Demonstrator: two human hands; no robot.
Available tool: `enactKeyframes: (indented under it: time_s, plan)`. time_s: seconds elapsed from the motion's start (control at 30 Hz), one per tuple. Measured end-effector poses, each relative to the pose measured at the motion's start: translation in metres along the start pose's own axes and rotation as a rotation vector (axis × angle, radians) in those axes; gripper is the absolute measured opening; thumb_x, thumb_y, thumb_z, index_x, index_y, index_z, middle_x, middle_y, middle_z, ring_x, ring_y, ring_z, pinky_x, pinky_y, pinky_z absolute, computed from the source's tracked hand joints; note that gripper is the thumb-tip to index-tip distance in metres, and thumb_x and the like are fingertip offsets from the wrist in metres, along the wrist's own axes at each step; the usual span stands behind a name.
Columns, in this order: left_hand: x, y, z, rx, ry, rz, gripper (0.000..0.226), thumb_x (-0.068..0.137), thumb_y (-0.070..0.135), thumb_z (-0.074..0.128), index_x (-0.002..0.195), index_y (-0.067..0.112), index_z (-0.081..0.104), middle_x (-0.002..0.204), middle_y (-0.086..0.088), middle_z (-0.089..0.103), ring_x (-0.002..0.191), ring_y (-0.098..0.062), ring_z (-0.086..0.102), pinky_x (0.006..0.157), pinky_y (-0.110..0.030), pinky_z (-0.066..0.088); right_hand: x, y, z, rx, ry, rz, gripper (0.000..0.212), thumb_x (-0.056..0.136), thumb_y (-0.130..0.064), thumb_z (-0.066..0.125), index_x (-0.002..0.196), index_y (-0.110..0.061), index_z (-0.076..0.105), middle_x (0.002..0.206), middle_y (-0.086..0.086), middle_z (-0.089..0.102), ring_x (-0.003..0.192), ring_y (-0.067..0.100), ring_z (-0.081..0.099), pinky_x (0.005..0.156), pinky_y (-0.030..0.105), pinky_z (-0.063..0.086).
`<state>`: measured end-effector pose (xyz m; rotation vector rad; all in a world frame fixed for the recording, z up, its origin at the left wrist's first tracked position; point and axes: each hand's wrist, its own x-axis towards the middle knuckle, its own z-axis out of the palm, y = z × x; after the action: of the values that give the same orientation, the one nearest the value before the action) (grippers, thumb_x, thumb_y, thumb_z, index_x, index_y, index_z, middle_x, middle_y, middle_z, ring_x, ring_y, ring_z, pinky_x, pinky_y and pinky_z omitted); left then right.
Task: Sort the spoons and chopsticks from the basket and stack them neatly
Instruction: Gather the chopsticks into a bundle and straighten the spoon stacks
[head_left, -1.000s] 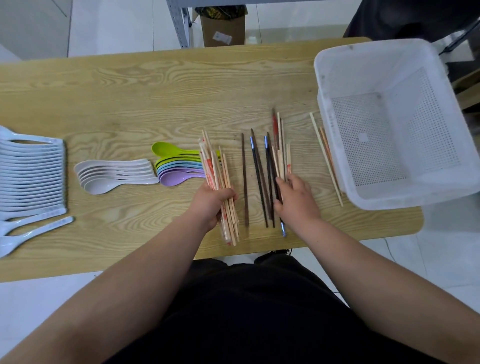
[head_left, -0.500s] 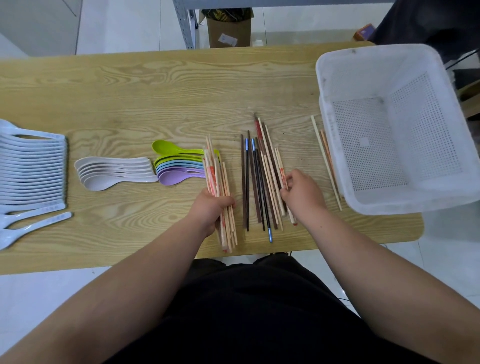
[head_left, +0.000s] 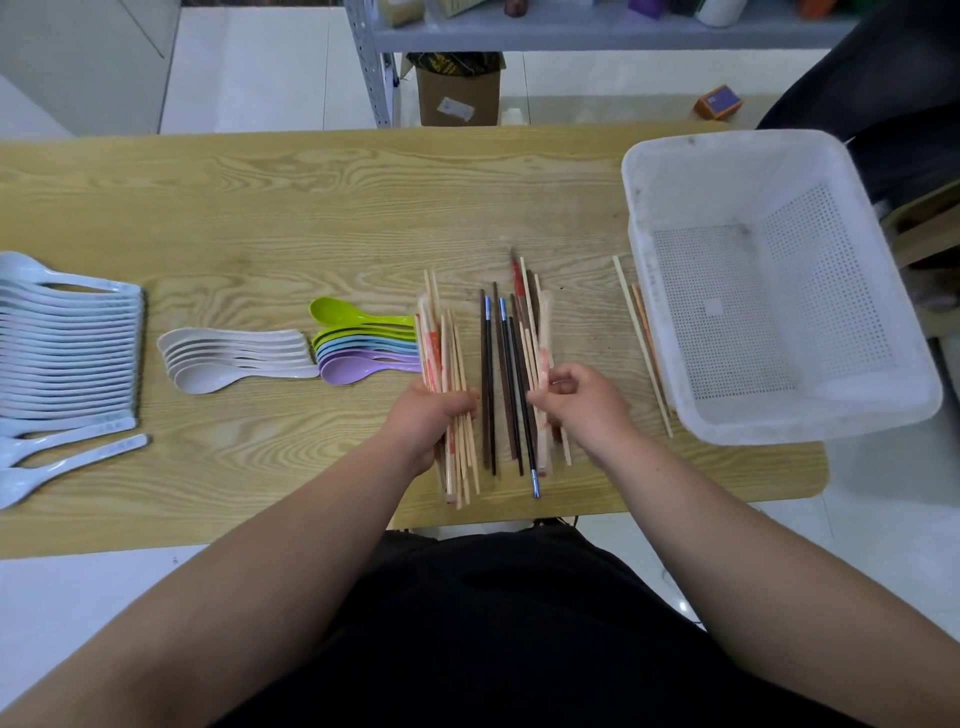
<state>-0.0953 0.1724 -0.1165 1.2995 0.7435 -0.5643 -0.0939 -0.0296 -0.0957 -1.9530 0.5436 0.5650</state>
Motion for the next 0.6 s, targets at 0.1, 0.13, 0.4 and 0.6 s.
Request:
enactKeyframes:
  time_s: [0.1,0.13,0.4,0.6]
  plan:
    - [-0.002,0.003,0.008,-0.019,-0.061,0.018,0.022,0.087,-0.002,0.068,0.108,0.003,0.066,0.087,-0.016,0.072,0.077,-0.029,0.07,0.067,-0.037,0.058,-0.011,-0.012,0.021,0.09,-0.098,-0.052,0.025,0.081,-0.025,0.083,0.097,-0.021,0.064,0.093,-0.003,0.071,0.079,0.012,0.071,0.073,0.03,0.059]
    - [-0.004,0.004,0.01,-0.034,-0.082,0.015,0.023,0.09,-0.001,0.066,0.112,0.003,0.065,0.092,-0.018,0.072,0.079,-0.03,0.072,0.068,-0.039,0.059,-0.013,-0.014,0.026,0.112,-0.121,-0.072,0.024,0.081,-0.022,0.084,0.095,-0.019,0.064,0.089,-0.002,0.071,0.074,0.009,0.07,0.068,0.025,0.057]
    - [-0.006,0.005,0.01,-0.027,-0.125,0.042,0.027,0.087,-0.003,0.069,0.114,-0.002,0.062,0.091,-0.02,0.071,0.076,-0.03,0.072,0.061,-0.039,0.058,-0.016,-0.018,0.036,-0.032,-0.175,-0.198,0.025,0.078,-0.027,0.085,0.093,-0.018,0.067,0.085,-0.001,0.071,0.075,0.007,0.066,0.068,0.025,0.056]
    - [0.002,0.009,0.002,-0.003,0.024,0.049,0.016,0.087,-0.004,0.066,0.093,0.01,0.061,0.075,-0.012,0.066,0.066,-0.022,0.064,0.062,-0.033,0.055,0.006,0.013,0.003,-0.561,-0.052,-0.27,0.027,0.097,-0.035,0.062,0.121,-0.024,0.064,0.107,-0.008,0.06,0.092,0.009,0.058,0.087,0.032,0.054]
